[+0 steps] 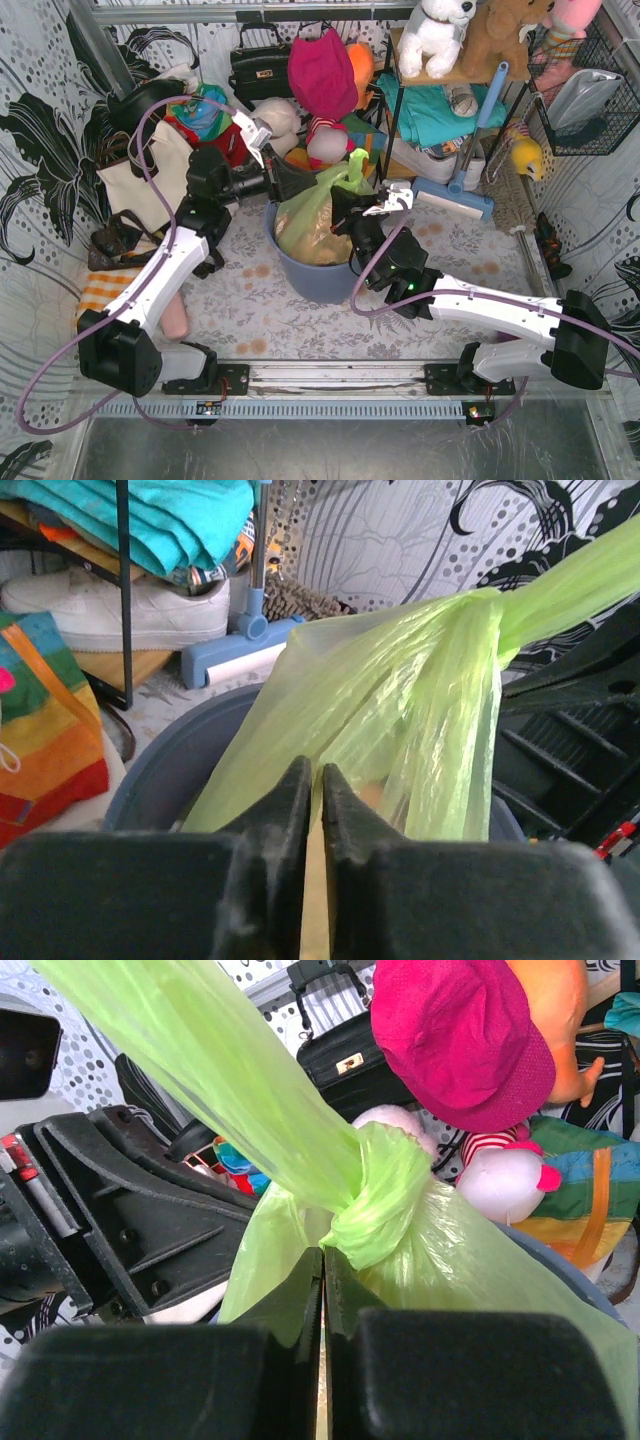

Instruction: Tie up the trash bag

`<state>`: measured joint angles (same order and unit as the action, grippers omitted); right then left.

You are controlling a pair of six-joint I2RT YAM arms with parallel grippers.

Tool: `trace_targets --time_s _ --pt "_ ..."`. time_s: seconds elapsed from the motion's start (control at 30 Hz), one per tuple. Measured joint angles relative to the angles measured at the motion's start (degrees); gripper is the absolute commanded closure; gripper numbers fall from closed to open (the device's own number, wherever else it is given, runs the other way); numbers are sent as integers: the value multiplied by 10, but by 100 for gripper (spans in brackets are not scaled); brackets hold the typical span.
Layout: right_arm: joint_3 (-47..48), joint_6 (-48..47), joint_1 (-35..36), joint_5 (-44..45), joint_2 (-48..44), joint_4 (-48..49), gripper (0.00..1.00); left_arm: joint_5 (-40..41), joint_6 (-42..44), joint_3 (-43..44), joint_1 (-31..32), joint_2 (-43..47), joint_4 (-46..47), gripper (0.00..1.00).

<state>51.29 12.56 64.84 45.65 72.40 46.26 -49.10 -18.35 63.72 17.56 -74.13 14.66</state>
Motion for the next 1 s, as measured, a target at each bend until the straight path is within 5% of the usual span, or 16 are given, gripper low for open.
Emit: trace_targets --time_s 0.53,0.57,0.73,1.0 --pt "8 -12 0 34 27 12 100 18 -5 -36 0 131 -37 100" --pt "9 -13 0 35 30 15 100 18 -5 -41 0 139 -42 97" --pt "14 -15 0 37 39 24 100 43 -1 -55 0 145 -61 45" --pt "22 -14 0 32 39 22 100 82 21 -42 0 71 -63 32"
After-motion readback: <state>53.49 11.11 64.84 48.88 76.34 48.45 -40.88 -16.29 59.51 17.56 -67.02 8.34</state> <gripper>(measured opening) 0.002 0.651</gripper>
